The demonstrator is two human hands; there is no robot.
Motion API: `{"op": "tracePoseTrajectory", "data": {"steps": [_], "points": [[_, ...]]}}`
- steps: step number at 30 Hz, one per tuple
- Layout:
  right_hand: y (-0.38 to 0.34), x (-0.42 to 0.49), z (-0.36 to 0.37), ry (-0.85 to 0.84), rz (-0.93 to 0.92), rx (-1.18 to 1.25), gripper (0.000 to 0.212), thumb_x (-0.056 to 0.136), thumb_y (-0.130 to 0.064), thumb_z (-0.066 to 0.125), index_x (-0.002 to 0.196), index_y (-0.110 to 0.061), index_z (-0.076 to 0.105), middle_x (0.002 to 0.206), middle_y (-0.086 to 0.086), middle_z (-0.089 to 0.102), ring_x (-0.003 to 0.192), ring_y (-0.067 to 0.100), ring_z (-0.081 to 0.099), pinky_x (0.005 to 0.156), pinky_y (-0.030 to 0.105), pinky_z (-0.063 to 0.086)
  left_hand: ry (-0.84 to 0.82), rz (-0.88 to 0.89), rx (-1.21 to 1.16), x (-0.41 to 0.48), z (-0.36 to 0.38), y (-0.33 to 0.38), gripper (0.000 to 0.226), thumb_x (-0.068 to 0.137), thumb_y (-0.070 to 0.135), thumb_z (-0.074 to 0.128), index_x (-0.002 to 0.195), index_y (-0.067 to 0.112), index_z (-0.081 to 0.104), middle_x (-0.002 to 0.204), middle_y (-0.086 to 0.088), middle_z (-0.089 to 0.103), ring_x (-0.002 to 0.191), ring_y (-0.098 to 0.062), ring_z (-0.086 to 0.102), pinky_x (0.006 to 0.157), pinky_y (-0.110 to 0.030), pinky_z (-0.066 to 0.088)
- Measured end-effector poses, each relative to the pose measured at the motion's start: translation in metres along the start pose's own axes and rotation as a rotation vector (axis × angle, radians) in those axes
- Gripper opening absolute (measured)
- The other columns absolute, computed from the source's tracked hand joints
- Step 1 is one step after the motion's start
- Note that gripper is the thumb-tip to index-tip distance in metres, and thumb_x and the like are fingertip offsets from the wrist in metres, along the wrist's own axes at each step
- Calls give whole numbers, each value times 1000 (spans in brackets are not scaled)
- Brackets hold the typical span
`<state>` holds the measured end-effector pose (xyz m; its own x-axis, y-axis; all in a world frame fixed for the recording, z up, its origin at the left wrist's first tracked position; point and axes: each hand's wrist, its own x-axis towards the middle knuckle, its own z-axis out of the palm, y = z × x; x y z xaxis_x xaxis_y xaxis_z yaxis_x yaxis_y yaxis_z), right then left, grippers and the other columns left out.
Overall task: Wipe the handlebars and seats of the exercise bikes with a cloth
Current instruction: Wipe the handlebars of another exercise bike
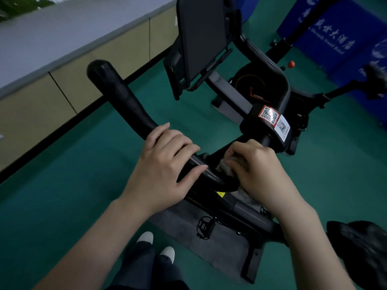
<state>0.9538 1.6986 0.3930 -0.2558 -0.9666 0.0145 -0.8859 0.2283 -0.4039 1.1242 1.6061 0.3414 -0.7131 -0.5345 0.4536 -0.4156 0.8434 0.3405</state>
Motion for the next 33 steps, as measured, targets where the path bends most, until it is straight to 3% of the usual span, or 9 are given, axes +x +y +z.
{"op": "tracePoseTrajectory", "data": {"steps": [4, 7, 9, 11, 14, 20, 33], "points": [[-4, -16, 13, 216, 22, 40, 11, 83, 1, 66, 77, -8, 62, 71, -13, 50, 76, 19, 53, 66, 22, 40, 18, -14, -21, 0, 7, 16, 35, 95, 39, 47, 98, 14, 70, 97, 2, 66, 102, -17, 59, 115, -39, 20], [-4, -25, 20, 290, 46, 64, 13, 85, -1, 65, 79, -12, 61, 78, -9, 59, 82, 14, 52, 71, 16, 39, 26, -11, -53, 0, 14, 27, 28, 93, 35, 52, 91, 15, 72, 91, 4, 67, 97, -16, 60, 115, -40, 20], [2, -24, 21, 335, 60, 44, 12, 86, -2, 66, 80, -12, 62, 79, -9, 60, 83, 14, 52, 72, 20, 40, 27, -23, -68, 0, 17, 31, 27, 92, 33, 53, 88, 15, 72, 90, 4, 67, 94, -16, 61, 115, -41, 21], [10, -18, 20, 406, 80, 33, 9, 86, -3, 66, 81, -10, 63, 78, -10, 59, 82, 16, 52, 70, 24, 41, 31, -43, -82, 0, 18, 32, 27, 92, 33, 53, 88, 16, 73, 90, 4, 66, 93, -16, 61, 114, -41, 22], [16, -16, 20, 483, 98, 64, 6, 86, -5, 66, 83, -10, 64, 79, -17, 51, 84, 16, 52, 69, 18, 38, 34, -66, -98, 0, 18, 34, 25, 91, 32, 54, 87, 16, 73, 89, 4, 66, 92, -17, 61, 112, -40, 25], [27, -38, 26, 427, -55, 156, 10, 89, -5, 61, 94, -13, 66, 93, -10, 62, 96, 11, 51, 90, 10, 34, 40, -131, -58, 2, 20, 48, 25, 91, 34, 55, 88, 16, 73, 90, 5, 67, 94, -16, 61, 111, -40, 27], [64, -8, 6, 400, -104, 204, 13, 85, 2, 63, 88, -10, 67, 82, -7, 60, 91, 19, 53, 80, 10, 36, 83, -227, 14, 5, 31, 69, 24, 89, 30, 56, 79, 16, 71, 79, 6, 67, 88, -17, 60, 108, -37, 28]]}}
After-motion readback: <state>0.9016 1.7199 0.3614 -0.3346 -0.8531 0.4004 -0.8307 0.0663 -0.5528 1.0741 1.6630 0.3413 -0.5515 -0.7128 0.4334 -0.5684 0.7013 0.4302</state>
